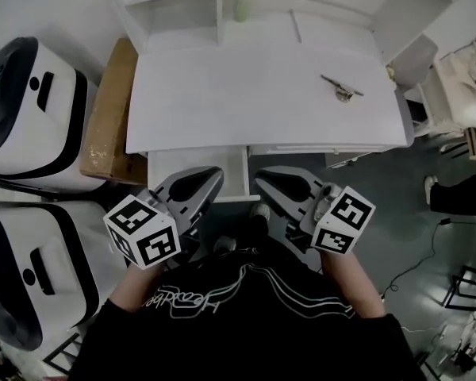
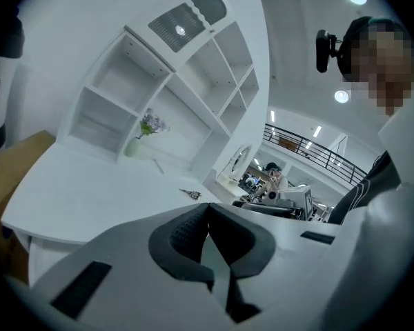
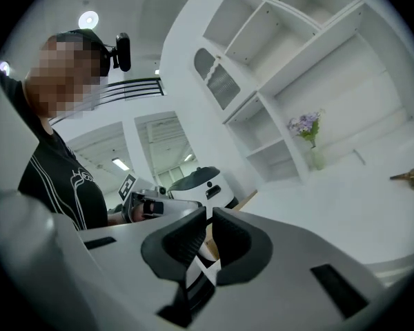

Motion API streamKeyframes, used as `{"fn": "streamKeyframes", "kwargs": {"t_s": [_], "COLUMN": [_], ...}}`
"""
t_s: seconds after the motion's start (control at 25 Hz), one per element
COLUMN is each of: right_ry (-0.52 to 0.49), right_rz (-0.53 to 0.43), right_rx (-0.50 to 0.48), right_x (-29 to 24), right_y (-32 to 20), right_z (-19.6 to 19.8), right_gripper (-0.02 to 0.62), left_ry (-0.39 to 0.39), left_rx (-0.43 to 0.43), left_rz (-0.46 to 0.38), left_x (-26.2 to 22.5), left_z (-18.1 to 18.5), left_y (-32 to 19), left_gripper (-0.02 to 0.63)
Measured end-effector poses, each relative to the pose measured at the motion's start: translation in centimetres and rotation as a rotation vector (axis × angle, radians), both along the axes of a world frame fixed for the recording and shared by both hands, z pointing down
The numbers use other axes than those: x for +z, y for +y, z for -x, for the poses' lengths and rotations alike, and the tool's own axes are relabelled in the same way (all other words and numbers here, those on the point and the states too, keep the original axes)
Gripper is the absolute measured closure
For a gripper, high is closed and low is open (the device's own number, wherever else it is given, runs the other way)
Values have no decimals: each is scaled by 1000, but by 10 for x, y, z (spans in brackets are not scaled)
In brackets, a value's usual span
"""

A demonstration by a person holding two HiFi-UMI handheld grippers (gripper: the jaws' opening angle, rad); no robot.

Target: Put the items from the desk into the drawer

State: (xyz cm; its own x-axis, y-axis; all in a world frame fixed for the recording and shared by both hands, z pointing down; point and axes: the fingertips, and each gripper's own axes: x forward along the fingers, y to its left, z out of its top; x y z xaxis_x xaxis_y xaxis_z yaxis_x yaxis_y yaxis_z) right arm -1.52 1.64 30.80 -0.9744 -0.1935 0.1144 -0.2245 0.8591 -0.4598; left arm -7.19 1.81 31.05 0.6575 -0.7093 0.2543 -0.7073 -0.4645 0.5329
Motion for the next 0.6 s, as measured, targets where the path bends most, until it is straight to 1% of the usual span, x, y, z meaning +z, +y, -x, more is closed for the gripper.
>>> {"fn": "streamKeyframes", "kwargs": {"t_s": [0.16,0.28,0.36,0.48,0.56,0.6], "right_ry": [29,83,115,151,184,204], "right_rz": [-19,-48,-67,-85,-94,-101], "right_rx": [73,130,166,198,228,246], "right_x": [3,7,10,15,22,26], "right_y": [-32,-60,-80,-109,-128,-138], "right_z": [-42,-77,-100,-130,-149,-159], "right_gripper": [537,537,535,535,515,478], "left_ry": [5,-11,-16,-23,-23,-23], "left_rx": [46,84,113,144,159,167], "left_rz": [0,13,7,10,19,22], "left_x": [1,-1,-1,2,7,10], "left_z": [-42,-73,-93,-118,-133,-140], "left_y": [-31,-55,-72,-96,-110,-116], "left_gripper": [586,586,586,586,586,586]}}
